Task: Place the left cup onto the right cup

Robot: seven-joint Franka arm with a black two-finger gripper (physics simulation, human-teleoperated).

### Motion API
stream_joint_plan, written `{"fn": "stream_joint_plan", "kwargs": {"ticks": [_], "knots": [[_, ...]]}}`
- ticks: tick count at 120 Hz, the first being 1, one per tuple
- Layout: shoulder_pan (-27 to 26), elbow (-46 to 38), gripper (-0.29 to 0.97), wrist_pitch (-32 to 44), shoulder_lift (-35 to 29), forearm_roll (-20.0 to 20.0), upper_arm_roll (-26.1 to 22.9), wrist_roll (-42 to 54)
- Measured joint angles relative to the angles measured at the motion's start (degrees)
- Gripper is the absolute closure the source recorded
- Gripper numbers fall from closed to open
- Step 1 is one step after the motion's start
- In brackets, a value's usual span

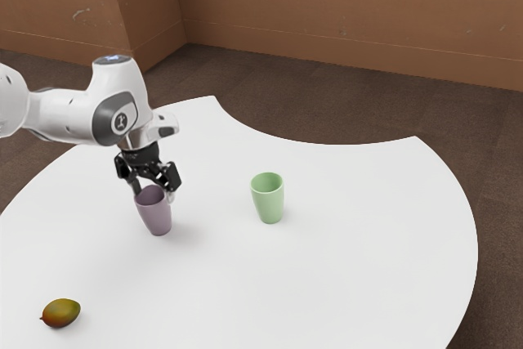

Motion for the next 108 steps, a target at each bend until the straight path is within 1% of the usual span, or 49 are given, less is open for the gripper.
{"fn": "stream_joint_plan", "kwargs": {"ticks": [28, 56, 60, 74, 83, 94, 108], "knots": [[0.18, 2.04, 0.00, 3.00, 3.92, -0.02, 0.03, -0.28], [0.10, 2.44, 0.01, 4.96, 7.58, -0.98, -0.05, -0.48], [0.10, 2.44, 0.06, 5.12, 7.79, -1.02, -0.06, -0.50], [0.04, 2.44, 0.37, 5.40, 7.92, -1.08, -0.06, -0.56], [0.03, 2.43, 0.52, 5.45, 7.82, -1.07, -0.08, -0.52], [0.00, 2.45, 0.63, 5.50, 7.74, -1.09, -0.08, -0.36], [-0.01, 2.45, 0.71, 5.56, 7.73, -1.09, -0.06, -0.09]]}}
